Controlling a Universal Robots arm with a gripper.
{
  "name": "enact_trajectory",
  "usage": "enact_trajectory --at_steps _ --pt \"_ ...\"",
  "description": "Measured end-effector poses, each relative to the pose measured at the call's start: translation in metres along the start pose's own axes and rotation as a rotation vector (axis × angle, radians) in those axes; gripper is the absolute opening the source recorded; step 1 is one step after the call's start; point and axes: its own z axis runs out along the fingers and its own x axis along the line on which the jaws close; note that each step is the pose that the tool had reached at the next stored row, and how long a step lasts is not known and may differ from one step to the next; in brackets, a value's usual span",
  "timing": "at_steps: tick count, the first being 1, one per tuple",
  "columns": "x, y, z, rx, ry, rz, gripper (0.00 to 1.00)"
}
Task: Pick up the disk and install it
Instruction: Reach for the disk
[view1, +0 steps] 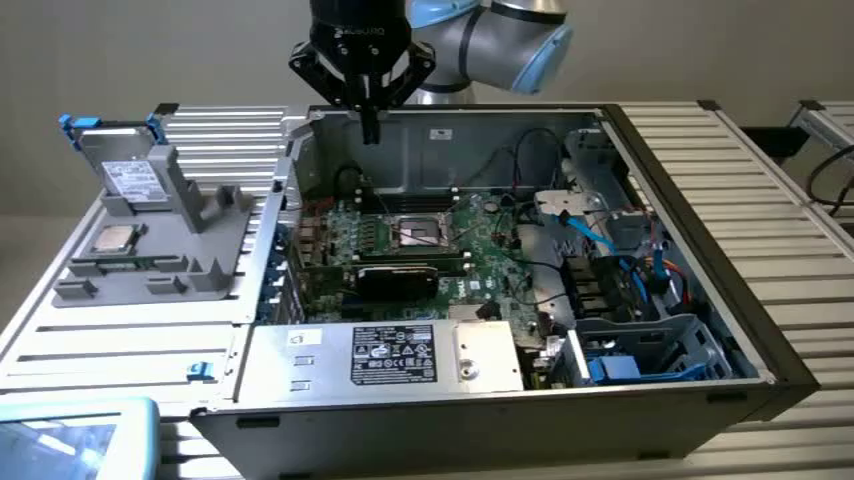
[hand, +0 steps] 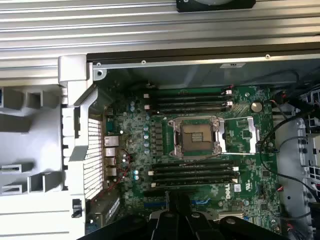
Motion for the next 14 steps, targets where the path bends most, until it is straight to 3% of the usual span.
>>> enact_trajectory --at_steps 14 --pt "0.0011 -0.0001 -0.0001 0.0003 0.0001 0.000 0.11"
